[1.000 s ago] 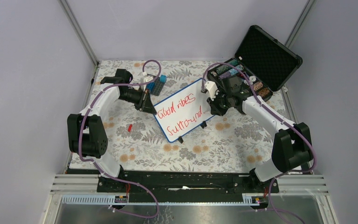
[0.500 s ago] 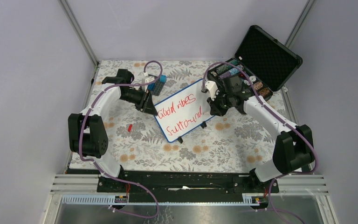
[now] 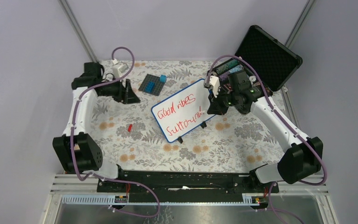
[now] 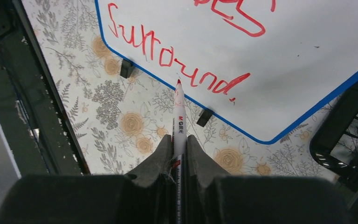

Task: Write a sentence on the whiteboard
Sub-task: Write a sentence on the whiteboard, then pick up the pen cap from the center of the board.

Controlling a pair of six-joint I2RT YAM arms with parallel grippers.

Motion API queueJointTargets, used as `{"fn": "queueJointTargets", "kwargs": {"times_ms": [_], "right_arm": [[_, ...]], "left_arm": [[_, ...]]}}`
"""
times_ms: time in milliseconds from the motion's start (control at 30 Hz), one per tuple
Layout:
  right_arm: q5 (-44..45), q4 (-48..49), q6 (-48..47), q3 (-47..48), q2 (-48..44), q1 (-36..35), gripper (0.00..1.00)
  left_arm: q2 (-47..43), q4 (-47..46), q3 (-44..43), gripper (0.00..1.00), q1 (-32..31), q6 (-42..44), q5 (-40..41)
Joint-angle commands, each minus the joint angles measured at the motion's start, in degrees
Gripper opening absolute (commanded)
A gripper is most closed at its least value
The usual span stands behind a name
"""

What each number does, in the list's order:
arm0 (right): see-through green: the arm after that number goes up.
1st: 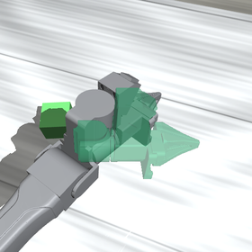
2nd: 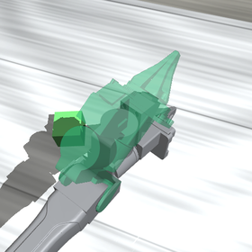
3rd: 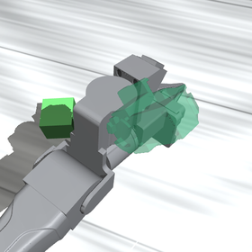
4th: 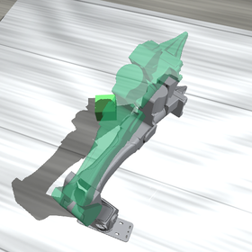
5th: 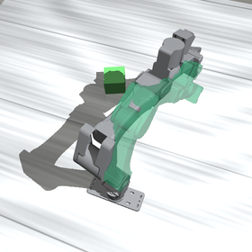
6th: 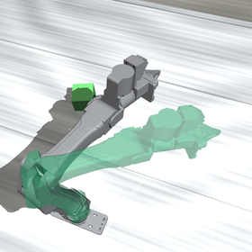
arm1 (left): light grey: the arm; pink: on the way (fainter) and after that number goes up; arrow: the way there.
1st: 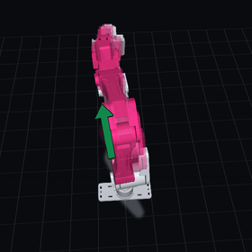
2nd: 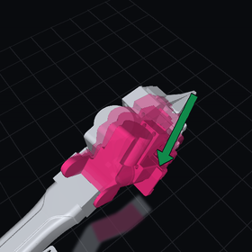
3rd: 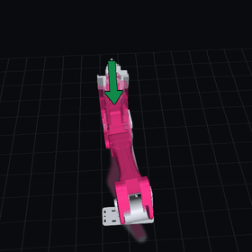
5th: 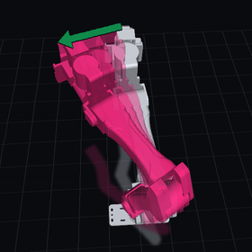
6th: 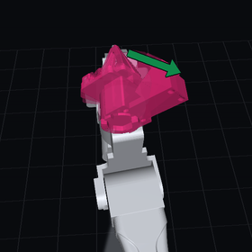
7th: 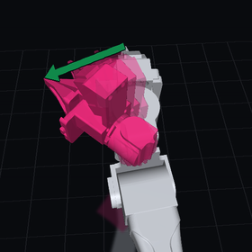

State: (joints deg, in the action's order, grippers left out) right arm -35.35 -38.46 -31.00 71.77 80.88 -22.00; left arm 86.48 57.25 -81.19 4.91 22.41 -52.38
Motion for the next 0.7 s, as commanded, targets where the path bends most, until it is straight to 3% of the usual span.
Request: {"fn": "queueJointTargets", "kwargs": {"times_ms": [0,133,267,533,667], "right_arm": [[-4.4,-1.4,3.7,1.4,-2.5,0.3,0.00],[-6.1,0.4,7.3,-1.0,-3.8,0.2,0.00],[-7.1,1.1,9.2,-2.5,-4.6,0.3,0.00],[-8.6,3.0,12.4,-3.8,-5.5,0.3,0.00],[-8.1,3.5,13.1,-4.5,-6.3,0.3,0.00]], "left_arm": [[-4.9,0.3,2.6,0.62,4.9,0.2,8.0],[-9.5,-2.8,10.6,0.59,5.2,-0.4,21.2],[-12.4,-7.8,19.6,0.55,5.3,-0.4,29.5],[-8.2,-15.5,27.0,0.43,3.7,-1.0,33.4],[-4.7,-18.2,28.3,0.42,0.5,-2.0,35.5]]}}
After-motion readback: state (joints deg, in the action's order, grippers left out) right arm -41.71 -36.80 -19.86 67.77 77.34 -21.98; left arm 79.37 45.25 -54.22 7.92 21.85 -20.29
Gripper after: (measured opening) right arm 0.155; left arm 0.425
